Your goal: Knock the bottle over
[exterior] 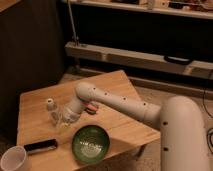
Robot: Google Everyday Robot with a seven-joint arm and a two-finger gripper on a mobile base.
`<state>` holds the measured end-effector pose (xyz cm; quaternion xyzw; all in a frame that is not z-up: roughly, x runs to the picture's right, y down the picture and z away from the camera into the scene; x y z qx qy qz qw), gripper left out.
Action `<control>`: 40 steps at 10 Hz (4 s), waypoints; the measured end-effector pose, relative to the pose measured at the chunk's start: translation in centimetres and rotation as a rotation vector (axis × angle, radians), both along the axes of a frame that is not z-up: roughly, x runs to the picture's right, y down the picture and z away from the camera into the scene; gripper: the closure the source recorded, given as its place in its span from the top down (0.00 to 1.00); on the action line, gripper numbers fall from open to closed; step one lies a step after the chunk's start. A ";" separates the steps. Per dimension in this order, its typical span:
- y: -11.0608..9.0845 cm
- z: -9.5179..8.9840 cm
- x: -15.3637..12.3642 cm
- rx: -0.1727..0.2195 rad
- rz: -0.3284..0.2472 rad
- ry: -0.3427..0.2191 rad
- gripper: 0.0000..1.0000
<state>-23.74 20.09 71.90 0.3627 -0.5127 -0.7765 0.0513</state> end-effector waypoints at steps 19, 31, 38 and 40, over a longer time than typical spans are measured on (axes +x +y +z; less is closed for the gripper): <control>-0.9 -1.1 2.8 0.066 0.091 0.033 0.22; -4.6 -1.9 0.9 0.232 0.070 0.066 0.00; -7.4 -0.5 -4.3 0.270 0.040 0.004 0.00; -9.8 -2.1 -5.1 0.302 0.019 -0.012 0.00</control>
